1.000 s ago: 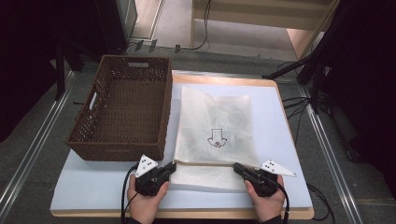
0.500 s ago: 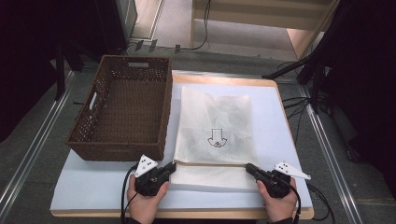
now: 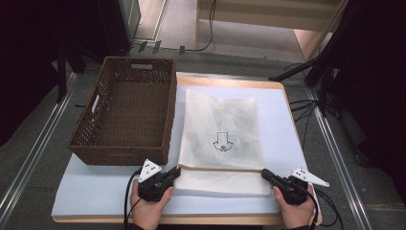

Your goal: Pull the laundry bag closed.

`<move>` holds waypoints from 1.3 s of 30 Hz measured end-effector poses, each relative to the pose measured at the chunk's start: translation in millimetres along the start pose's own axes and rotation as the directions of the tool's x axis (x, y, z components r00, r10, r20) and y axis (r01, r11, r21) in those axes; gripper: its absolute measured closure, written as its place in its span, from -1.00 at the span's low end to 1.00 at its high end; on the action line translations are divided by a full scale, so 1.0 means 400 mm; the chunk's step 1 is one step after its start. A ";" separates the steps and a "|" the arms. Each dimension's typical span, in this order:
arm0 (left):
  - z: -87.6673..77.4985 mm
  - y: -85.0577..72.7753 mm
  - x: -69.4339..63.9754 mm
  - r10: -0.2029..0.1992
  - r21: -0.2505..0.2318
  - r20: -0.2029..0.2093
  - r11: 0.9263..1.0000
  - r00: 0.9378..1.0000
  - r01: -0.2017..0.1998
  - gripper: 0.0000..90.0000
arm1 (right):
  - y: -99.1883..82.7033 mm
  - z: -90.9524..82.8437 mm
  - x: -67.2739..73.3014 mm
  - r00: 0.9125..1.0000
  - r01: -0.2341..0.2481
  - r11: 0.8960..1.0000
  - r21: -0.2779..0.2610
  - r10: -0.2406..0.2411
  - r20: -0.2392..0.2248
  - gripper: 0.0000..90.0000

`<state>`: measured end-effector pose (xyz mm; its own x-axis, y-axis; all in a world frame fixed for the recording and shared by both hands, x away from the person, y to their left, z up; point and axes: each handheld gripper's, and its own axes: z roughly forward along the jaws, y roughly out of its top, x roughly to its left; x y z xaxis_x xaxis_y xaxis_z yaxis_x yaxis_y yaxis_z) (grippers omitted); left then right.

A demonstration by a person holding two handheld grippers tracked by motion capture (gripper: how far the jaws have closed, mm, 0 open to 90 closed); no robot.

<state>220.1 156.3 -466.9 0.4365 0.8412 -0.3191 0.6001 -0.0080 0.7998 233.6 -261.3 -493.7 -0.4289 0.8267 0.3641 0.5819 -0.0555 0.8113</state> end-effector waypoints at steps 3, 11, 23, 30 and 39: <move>0.001 -0.001 0.004 -0.003 0.005 0.001 1.000 1.000 0.003 0.90 | 0.001 0.000 0.000 1.000 0.000 1.000 0.000 0.000 -0.005 0.95; -0.023 0.005 0.014 0.061 -0.069 0.009 0.996 0.998 -0.061 0.20 | 0.007 -0.008 -0.003 0.999 -0.003 0.999 -0.043 0.001 -0.039 0.69; -0.070 0.010 0.049 0.093 -0.114 -0.001 0.989 0.996 -0.092 -0.31 | 0.026 -0.009 0.008 0.991 0.114 0.993 -0.031 -0.112 0.067 -0.18; -0.093 0.014 0.071 0.112 -0.092 -0.023 0.989 0.993 -0.114 -0.64 | 0.033 -0.018 -0.005 0.989 0.124 0.991 -0.040 -0.121 0.082 -0.58; -0.136 0.016 0.125 0.112 -0.122 0.012 0.986 0.994 -0.110 -0.97 | 0.046 -0.036 -0.021 0.986 0.133 0.990 -0.053 -0.127 0.105 -0.65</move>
<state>209.3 227.7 -450.2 0.5091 0.8284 -0.2334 0.4623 -0.0345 0.8861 238.1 -277.3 -475.6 -0.4242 0.8814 0.2077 0.4818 0.0255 0.8759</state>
